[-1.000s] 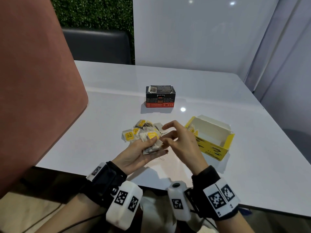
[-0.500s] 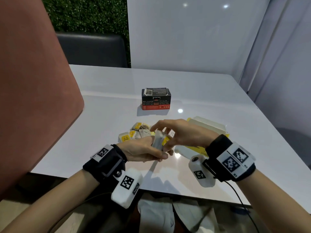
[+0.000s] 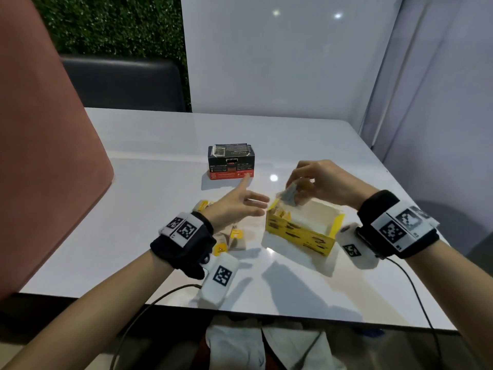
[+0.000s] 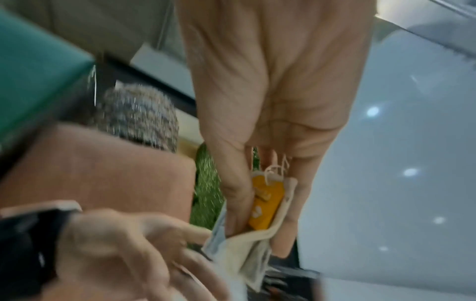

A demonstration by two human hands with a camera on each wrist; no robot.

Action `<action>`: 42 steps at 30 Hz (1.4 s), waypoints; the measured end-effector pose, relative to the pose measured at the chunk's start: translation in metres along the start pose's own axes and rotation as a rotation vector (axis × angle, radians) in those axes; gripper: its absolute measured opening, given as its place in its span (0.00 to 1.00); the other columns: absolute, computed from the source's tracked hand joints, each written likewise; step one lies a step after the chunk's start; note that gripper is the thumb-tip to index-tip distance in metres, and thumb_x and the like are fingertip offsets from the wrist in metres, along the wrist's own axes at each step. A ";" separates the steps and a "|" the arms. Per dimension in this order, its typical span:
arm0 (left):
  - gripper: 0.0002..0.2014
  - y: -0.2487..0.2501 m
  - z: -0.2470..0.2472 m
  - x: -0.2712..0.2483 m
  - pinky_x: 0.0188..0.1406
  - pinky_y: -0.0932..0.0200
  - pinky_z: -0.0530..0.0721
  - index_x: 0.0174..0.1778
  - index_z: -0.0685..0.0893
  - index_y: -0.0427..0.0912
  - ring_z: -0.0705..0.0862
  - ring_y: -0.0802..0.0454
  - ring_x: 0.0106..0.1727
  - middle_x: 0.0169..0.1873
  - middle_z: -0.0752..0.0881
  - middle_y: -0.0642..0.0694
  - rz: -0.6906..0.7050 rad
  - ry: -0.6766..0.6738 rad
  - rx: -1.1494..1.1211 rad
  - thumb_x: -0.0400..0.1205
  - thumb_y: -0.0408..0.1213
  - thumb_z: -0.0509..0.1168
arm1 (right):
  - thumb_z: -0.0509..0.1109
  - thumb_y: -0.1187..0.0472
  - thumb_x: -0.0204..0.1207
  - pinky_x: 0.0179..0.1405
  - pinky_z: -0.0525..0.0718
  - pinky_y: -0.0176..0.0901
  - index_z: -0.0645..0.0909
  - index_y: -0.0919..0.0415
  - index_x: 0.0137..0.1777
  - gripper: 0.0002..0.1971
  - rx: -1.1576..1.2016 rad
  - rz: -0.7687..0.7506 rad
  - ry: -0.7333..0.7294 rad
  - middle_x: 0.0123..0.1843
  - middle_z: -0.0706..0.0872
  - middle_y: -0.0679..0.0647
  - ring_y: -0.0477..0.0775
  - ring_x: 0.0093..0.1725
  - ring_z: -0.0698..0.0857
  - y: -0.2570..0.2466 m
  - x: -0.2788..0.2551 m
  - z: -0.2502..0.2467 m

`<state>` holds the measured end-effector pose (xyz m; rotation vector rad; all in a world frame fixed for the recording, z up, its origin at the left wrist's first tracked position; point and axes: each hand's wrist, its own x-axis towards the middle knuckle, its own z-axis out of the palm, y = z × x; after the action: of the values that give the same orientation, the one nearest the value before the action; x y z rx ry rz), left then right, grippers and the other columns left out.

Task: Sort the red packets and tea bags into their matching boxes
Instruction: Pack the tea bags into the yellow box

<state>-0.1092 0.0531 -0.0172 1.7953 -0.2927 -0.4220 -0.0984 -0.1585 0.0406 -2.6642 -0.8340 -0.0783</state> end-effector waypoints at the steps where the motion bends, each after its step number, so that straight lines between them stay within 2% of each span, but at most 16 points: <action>1: 0.44 -0.002 -0.001 0.000 0.59 0.59 0.82 0.82 0.41 0.47 0.81 0.50 0.61 0.66 0.80 0.41 0.016 0.074 0.057 0.80 0.28 0.65 | 0.73 0.69 0.69 0.43 0.80 0.36 0.87 0.62 0.50 0.10 -0.071 0.003 0.001 0.47 0.83 0.55 0.57 0.46 0.85 0.010 -0.001 0.000; 2: 0.40 -0.005 -0.002 0.001 0.60 0.57 0.82 0.83 0.47 0.45 0.80 0.50 0.62 0.66 0.79 0.41 0.023 0.143 0.113 0.81 0.30 0.65 | 0.73 0.69 0.70 0.44 0.81 0.42 0.87 0.61 0.50 0.09 -0.144 0.009 -0.031 0.48 0.84 0.56 0.59 0.47 0.85 0.019 -0.002 0.001; 4: 0.35 -0.009 -0.002 0.003 0.64 0.51 0.80 0.81 0.55 0.44 0.78 0.47 0.65 0.69 0.76 0.39 0.010 0.223 0.229 0.81 0.36 0.65 | 0.73 0.67 0.70 0.45 0.81 0.43 0.86 0.58 0.51 0.10 -0.272 0.028 -0.145 0.51 0.84 0.56 0.59 0.50 0.85 0.032 -0.004 0.009; 7: 0.35 -0.011 0.005 0.011 0.66 0.46 0.79 0.82 0.54 0.44 0.79 0.43 0.66 0.74 0.71 0.38 -0.087 0.144 0.402 0.82 0.46 0.63 | 0.72 0.66 0.70 0.46 0.79 0.39 0.85 0.54 0.52 0.11 -0.316 0.038 -0.283 0.53 0.85 0.53 0.56 0.52 0.85 0.037 -0.005 0.024; 9: 0.37 -0.011 0.012 0.017 0.63 0.48 0.80 0.82 0.52 0.45 0.83 0.43 0.61 0.75 0.70 0.38 -0.136 0.074 0.502 0.81 0.52 0.62 | 0.72 0.65 0.71 0.48 0.80 0.40 0.85 0.53 0.54 0.12 -0.335 0.006 -0.354 0.54 0.85 0.53 0.57 0.53 0.85 0.033 -0.004 0.034; 11: 0.36 -0.013 0.019 0.022 0.57 0.50 0.84 0.82 0.52 0.44 0.86 0.43 0.55 0.71 0.74 0.35 -0.147 0.053 0.495 0.82 0.50 0.61 | 0.69 0.66 0.74 0.47 0.80 0.42 0.83 0.53 0.59 0.15 -0.378 -0.045 -0.395 0.55 0.84 0.55 0.57 0.53 0.84 0.028 -0.003 0.045; 15: 0.28 -0.017 0.029 0.031 0.45 0.53 0.87 0.79 0.61 0.39 0.88 0.44 0.42 0.58 0.84 0.34 -0.148 0.046 0.454 0.84 0.42 0.60 | 0.60 0.71 0.80 0.43 0.73 0.37 0.76 0.56 0.70 0.21 -0.353 -0.100 -0.344 0.59 0.82 0.56 0.58 0.58 0.82 0.024 -0.003 0.065; 17: 0.19 -0.021 0.031 0.034 0.47 0.47 0.88 0.70 0.73 0.34 0.89 0.38 0.43 0.52 0.87 0.30 -0.145 0.054 0.435 0.84 0.37 0.58 | 0.61 0.72 0.79 0.46 0.75 0.37 0.73 0.56 0.72 0.23 -0.288 -0.069 -0.324 0.60 0.81 0.56 0.57 0.59 0.81 0.027 -0.002 0.068; 19: 0.13 -0.023 0.031 0.035 0.49 0.42 0.88 0.61 0.78 0.29 0.89 0.33 0.47 0.48 0.88 0.28 -0.142 0.067 0.411 0.84 0.32 0.56 | 0.65 0.69 0.77 0.46 0.74 0.39 0.72 0.58 0.69 0.20 -0.222 0.041 -0.294 0.59 0.81 0.57 0.57 0.54 0.81 0.034 0.002 0.070; 23: 0.18 -0.026 0.031 0.036 0.48 0.46 0.88 0.70 0.72 0.32 0.89 0.37 0.43 0.46 0.89 0.30 -0.132 0.061 0.432 0.84 0.33 0.57 | 0.60 0.64 0.81 0.54 0.77 0.47 0.72 0.62 0.68 0.16 -0.186 0.229 -0.299 0.51 0.80 0.59 0.59 0.50 0.78 0.047 0.001 0.070; 26: 0.17 -0.026 0.030 0.037 0.47 0.47 0.88 0.66 0.75 0.31 0.89 0.37 0.43 0.47 0.89 0.30 -0.120 0.051 0.452 0.84 0.36 0.60 | 0.61 0.71 0.76 0.46 0.74 0.40 0.70 0.61 0.70 0.22 -0.031 0.341 -0.306 0.40 0.77 0.49 0.55 0.45 0.75 0.045 -0.001 0.070; 28: 0.17 -0.026 0.030 0.037 0.47 0.47 0.89 0.60 0.78 0.29 0.89 0.37 0.44 0.47 0.88 0.31 -0.112 0.048 0.447 0.83 0.40 0.62 | 0.64 0.73 0.73 0.47 0.73 0.37 0.69 0.59 0.72 0.27 0.062 0.371 -0.293 0.49 0.81 0.53 0.52 0.47 0.76 0.038 -0.002 0.067; 30: 0.18 -0.026 0.030 0.037 0.47 0.46 0.89 0.57 0.79 0.28 0.89 0.36 0.45 0.48 0.88 0.30 -0.118 0.051 0.434 0.83 0.42 0.62 | 0.66 0.74 0.72 0.49 0.72 0.37 0.69 0.57 0.73 0.29 0.094 0.342 -0.283 0.54 0.79 0.54 0.51 0.50 0.75 0.035 -0.002 0.066; 36: 0.19 -0.028 0.029 0.040 0.49 0.46 0.88 0.53 0.81 0.25 0.89 0.36 0.44 0.46 0.88 0.29 -0.145 0.067 0.389 0.84 0.42 0.61 | 0.60 0.71 0.78 0.59 0.74 0.38 0.66 0.54 0.76 0.27 -0.025 0.273 -0.343 0.69 0.80 0.56 0.56 0.66 0.79 0.035 -0.004 0.072; 39: 0.17 -0.026 0.030 0.040 0.52 0.49 0.87 0.47 0.81 0.29 0.88 0.42 0.38 0.40 0.87 0.34 -0.140 0.080 0.419 0.84 0.44 0.61 | 0.60 0.70 0.78 0.54 0.75 0.37 0.66 0.53 0.76 0.27 -0.008 0.282 -0.331 0.67 0.82 0.56 0.55 0.63 0.81 0.039 -0.004 0.077; 42: 0.18 -0.027 0.030 0.041 0.52 0.48 0.87 0.52 0.81 0.27 0.87 0.42 0.38 0.42 0.87 0.34 -0.146 0.086 0.402 0.84 0.43 0.62 | 0.60 0.71 0.78 0.49 0.71 0.35 0.67 0.55 0.76 0.26 0.006 0.288 -0.307 0.61 0.82 0.56 0.50 0.53 0.77 0.042 -0.005 0.080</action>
<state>-0.0854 0.0169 -0.0550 2.2319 -0.1950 -0.4074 -0.0826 -0.1659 -0.0477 -2.8000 -0.5223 0.4109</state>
